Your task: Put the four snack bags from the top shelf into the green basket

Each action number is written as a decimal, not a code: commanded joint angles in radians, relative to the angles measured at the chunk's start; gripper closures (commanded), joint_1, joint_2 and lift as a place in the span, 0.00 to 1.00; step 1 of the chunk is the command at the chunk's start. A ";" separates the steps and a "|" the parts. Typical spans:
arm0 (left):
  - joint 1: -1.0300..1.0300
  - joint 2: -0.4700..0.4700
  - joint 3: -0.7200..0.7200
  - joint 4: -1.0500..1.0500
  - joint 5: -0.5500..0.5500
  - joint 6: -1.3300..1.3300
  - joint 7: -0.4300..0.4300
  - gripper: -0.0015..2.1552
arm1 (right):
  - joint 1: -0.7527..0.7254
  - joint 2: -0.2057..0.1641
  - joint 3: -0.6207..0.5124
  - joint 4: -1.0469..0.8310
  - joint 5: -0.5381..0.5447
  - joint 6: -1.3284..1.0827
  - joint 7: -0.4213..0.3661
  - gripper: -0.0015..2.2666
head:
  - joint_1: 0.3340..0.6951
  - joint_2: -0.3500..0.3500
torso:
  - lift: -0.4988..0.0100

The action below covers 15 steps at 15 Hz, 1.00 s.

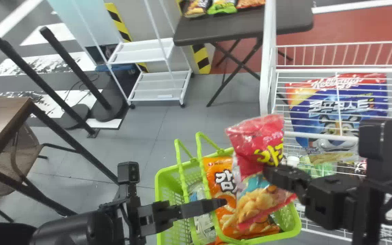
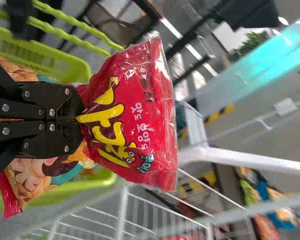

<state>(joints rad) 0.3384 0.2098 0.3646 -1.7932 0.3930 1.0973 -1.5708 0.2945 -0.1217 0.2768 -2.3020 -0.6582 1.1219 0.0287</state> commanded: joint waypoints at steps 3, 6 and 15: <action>-0.005 0.005 -0.009 -0.002 0.006 0.000 -0.010 1.00 | -0.109 0.002 0.039 0.211 -0.098 0.059 0.014 1.00 | 1.00 1.00 | 0.98; -0.007 0.007 -0.015 -0.002 0.009 0.000 -0.010 1.00 | -0.198 0.010 0.116 0.354 -0.087 0.003 0.033 0.95 | 1.00 1.00 | 0.98; -0.002 0.019 -0.003 0.012 0.024 0.000 -0.010 1.00 | -0.172 0.010 -0.131 0.217 -0.156 0.252 0.137 0.01 | 1.00 1.00 | 0.98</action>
<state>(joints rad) 0.3382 0.2281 0.3619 -1.7852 0.4171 1.0976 -1.5709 0.1019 -0.1115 0.2255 -2.0174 -0.7887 1.3108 0.1608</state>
